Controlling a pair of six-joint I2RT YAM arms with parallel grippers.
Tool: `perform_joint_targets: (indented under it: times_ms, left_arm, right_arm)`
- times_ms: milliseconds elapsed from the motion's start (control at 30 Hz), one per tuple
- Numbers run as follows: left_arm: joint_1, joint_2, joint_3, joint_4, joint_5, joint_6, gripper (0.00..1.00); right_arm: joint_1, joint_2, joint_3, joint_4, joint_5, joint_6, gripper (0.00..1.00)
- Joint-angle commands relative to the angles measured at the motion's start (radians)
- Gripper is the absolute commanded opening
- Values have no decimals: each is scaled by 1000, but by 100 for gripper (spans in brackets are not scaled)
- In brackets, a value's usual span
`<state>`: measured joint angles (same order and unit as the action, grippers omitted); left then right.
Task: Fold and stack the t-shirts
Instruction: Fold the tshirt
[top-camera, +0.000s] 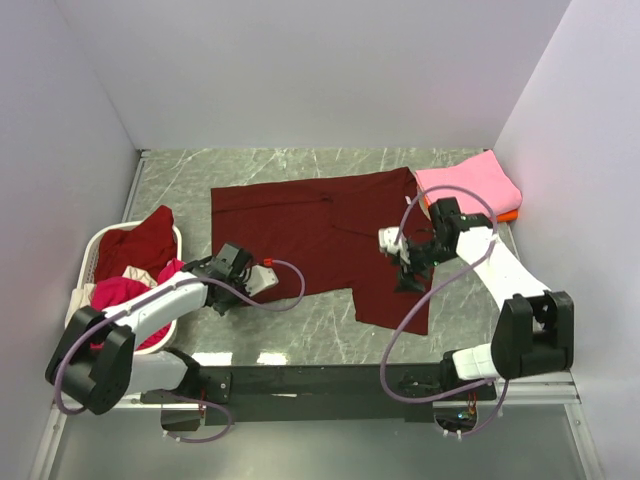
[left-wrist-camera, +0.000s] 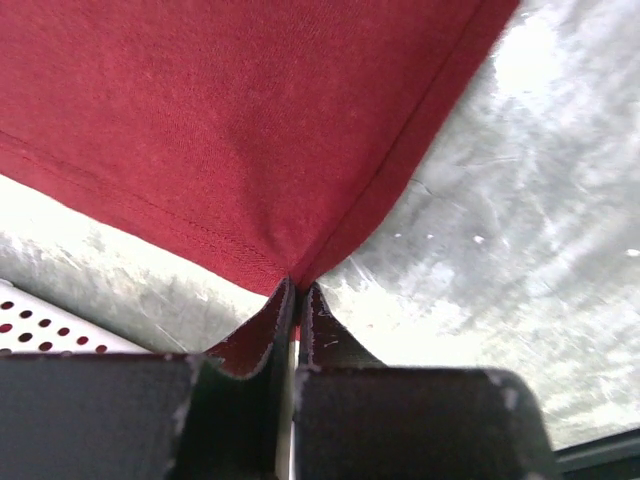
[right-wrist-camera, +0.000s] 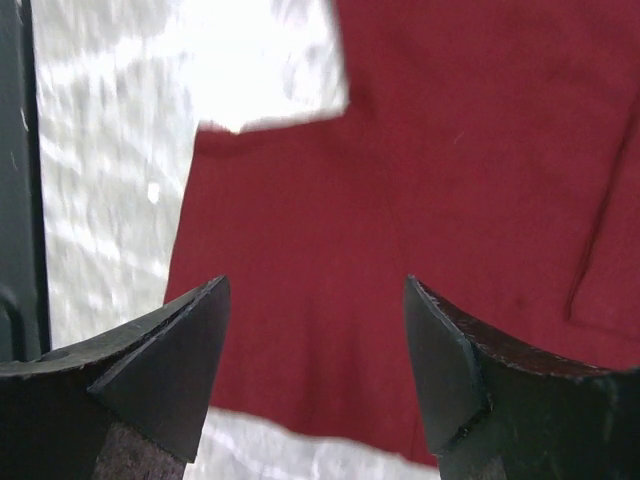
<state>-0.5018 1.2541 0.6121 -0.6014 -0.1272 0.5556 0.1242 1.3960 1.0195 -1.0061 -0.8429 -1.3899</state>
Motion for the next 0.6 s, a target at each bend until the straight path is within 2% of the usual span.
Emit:
perform_joint_targets:
  times_ms: [0,133,267,400,567]
  left_arm:
    - [-15,-51,3,-18,57,1,0]
    - [-30,-65,0,-12,72,4,0]
    - [-43,-82,3,-8,67,6,0]
    - [-44,-105,-3,5,60,4,0]
    - [-46,-131,-6,9,54,3,0]
  right_arm:
    - [-6,-75,-88,-39,143,-176,77]
    - [-6,-121,-222,-8,318,-308,77]
    - [-8,-143,-344,8,448,-438,68]
    - [-8,-196,-366,-94,435,-523,62]
    - [-9,-272,-377,-127,441,-560,56]
